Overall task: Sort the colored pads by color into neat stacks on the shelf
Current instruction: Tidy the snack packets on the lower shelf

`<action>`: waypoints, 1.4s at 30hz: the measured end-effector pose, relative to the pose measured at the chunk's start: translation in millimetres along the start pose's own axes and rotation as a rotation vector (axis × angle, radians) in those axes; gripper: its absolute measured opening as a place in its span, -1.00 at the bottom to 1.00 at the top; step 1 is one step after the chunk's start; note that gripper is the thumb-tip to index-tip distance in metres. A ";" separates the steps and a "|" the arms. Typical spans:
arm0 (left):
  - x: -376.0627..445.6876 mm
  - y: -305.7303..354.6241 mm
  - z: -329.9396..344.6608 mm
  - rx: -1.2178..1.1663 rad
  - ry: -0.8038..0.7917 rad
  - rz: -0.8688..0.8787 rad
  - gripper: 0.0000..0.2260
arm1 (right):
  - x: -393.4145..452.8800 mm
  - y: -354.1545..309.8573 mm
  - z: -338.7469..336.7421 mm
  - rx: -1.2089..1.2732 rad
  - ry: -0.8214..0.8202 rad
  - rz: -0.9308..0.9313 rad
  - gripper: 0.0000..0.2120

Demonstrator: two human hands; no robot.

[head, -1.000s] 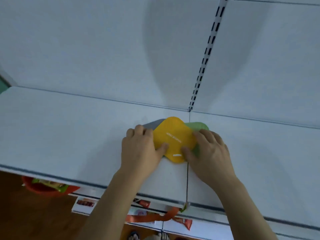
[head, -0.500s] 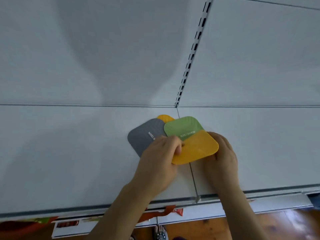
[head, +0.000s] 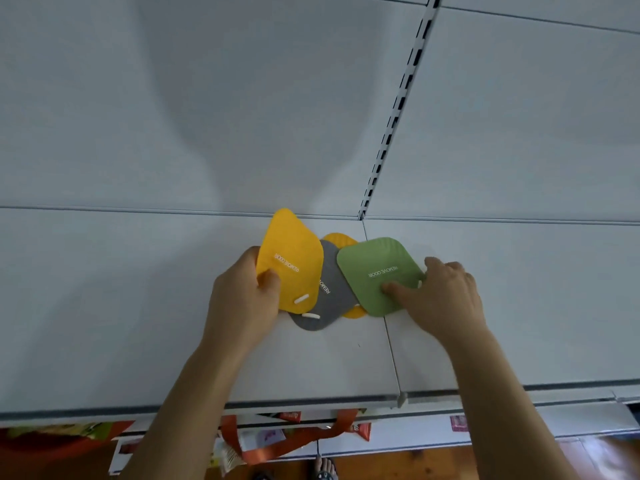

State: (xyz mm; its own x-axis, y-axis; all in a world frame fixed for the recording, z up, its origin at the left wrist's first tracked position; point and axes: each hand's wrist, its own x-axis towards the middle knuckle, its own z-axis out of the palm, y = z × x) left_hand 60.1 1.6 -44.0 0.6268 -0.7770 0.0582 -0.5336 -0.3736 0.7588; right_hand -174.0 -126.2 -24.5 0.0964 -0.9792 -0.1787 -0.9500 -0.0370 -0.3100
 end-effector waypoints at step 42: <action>-216.3 299.8 297.8 -0.522 -0.547 0.209 -0.91 | -144.9 432.9 -95.8 0.863 0.651 0.219 -0.84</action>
State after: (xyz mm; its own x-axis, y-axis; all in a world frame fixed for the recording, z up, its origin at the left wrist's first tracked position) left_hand -404.6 -93.3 -22.3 0.1017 -0.9948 0.0086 -0.1891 -0.0108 0.9819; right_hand -627.7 -19.5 -43.3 -0.4647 -0.8746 0.1384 -0.3764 0.0536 -0.9249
